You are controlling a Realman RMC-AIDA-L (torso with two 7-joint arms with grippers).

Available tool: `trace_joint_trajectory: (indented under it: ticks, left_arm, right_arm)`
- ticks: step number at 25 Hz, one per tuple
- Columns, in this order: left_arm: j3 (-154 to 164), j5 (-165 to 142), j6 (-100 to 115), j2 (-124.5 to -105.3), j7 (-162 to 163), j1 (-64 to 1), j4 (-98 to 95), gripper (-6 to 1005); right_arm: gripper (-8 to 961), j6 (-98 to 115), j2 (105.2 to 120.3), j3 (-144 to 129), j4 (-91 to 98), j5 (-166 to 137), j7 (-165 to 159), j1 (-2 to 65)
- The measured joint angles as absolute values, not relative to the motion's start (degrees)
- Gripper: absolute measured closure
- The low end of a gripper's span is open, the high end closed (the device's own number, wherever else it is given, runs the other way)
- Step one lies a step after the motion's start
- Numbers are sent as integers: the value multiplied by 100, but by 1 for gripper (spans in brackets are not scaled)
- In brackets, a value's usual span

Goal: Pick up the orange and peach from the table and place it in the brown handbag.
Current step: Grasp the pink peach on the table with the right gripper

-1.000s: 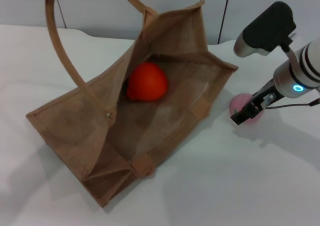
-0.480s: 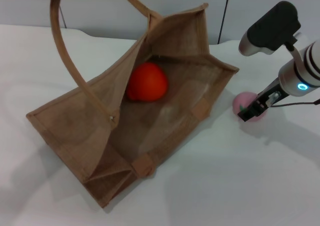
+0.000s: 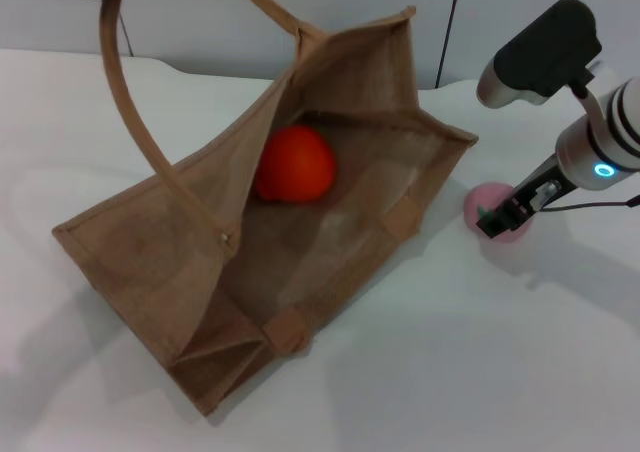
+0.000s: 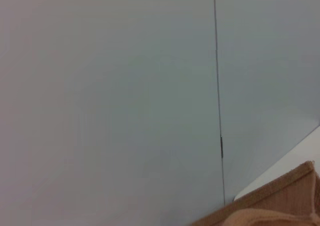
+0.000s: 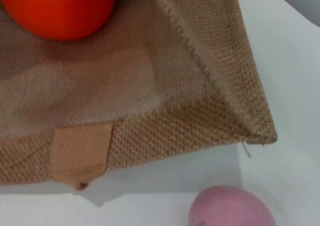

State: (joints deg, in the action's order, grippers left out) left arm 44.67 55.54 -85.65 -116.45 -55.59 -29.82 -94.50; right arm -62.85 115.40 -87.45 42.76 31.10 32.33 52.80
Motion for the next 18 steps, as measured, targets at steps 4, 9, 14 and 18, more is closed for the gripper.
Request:
trace_joint_trajectory:
  ticks: [4, 9, 14, 18]
  left_arm:
    - [4478, 5554, -8559, -11645, -5617, -3033, -9302, 888]
    - [4460, 5554, -8559, -11645, -5681, -3038, -9252, 888]
    - [4426, 5555, -8554, -11645, -5735, -3032, -9242, 888]
    - [4421, 5555, -8502, -11645, -5751, -3030, -9164, 888]
  right_arm:
    - [335, -6291, 11540, -8730, 4350, 3110, 3247, 5287]
    - [359, -6458, 11541, -8722, 4716, 3044, 3231, 5216]
    - [396, -7120, 11538, -8696, 5991, 2930, 3086, 4747]
    - [418, -7669, 11555, -8695, 7345, 2725, 2813, 4285]
